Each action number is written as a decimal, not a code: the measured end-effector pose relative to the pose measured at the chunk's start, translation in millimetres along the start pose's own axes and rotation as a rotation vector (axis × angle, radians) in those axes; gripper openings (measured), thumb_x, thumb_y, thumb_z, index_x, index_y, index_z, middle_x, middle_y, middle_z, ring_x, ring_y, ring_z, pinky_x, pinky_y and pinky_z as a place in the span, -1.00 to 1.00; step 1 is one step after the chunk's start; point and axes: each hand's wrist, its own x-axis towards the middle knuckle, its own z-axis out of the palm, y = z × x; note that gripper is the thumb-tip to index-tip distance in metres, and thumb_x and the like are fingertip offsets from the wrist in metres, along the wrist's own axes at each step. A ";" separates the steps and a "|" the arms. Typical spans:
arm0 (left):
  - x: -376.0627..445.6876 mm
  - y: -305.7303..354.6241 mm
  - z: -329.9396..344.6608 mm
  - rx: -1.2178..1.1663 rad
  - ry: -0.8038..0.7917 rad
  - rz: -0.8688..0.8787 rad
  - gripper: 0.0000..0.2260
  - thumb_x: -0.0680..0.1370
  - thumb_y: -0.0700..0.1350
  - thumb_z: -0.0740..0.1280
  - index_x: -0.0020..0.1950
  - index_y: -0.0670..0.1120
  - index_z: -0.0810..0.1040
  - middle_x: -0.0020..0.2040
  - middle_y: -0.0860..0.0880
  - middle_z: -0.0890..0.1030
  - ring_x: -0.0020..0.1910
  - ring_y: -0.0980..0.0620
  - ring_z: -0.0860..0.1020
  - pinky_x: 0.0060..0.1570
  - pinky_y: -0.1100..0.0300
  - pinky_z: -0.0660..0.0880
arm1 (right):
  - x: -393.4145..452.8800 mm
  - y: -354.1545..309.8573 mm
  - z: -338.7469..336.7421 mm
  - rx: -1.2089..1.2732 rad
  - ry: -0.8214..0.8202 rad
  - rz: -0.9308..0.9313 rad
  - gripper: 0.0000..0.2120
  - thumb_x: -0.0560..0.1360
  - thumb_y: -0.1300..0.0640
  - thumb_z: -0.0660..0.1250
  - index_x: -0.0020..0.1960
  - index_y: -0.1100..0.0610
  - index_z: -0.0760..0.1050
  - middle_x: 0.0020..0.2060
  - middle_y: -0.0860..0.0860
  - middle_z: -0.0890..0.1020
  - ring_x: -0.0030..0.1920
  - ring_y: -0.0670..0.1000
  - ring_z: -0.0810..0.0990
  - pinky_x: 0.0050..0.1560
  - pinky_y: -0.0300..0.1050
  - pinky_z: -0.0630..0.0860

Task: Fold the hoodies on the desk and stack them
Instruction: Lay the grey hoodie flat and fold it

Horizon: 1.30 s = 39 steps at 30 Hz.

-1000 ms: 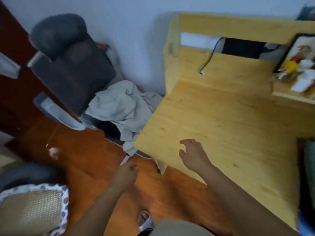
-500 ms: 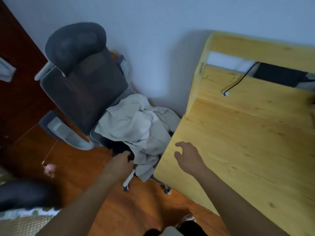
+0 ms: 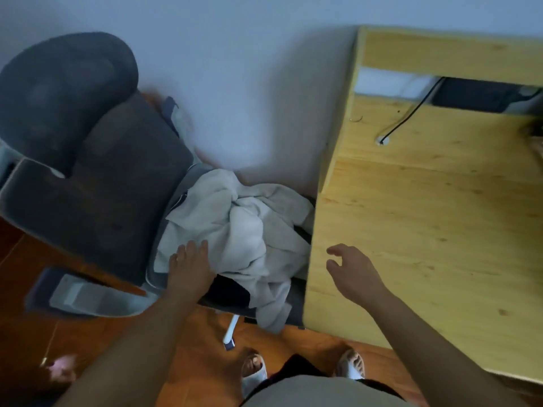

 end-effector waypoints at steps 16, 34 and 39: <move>33.1 1.2 -152.1 -1.290 0.244 -0.022 -0.68 0.71 -0.01 0.10 0.14 -0.16 0.58 0.14 -0.18 0.60 0.13 -0.12 0.55 0.24 -0.01 0.44 | -48.2 -32.3 34.8 0.200 0.036 0.227 -0.69 0.63 0.09 0.25 0.36 0.03 0.50 0.34 0.01 0.52 0.24 0.01 0.49 0.19 -0.09 0.41; -257.7 204.2 -633.8 -1.899 0.385 0.956 -0.78 0.72 -0.14 0.20 0.14 -0.25 0.57 0.04 -0.20 0.69 0.04 -0.15 0.70 0.06 -0.16 0.65 | -170.8 -84.1 -377.0 0.387 0.585 -0.435 -0.38 0.58 -0.04 0.36 0.56 -0.09 0.20 0.47 -0.05 0.38 0.33 0.02 0.49 0.27 0.01 0.49; -358.7 264.3 -697.9 -1.796 0.540 0.984 -0.73 0.74 -0.13 0.14 0.17 -0.27 0.56 -0.12 -0.16 0.69 -0.18 -0.06 0.70 -0.13 0.03 0.68 | -238.7 -43.4 -459.2 0.682 0.396 -0.663 -0.18 0.48 -0.19 0.43 0.61 -0.16 0.07 0.45 -0.07 0.39 0.37 0.01 0.45 0.43 0.03 0.38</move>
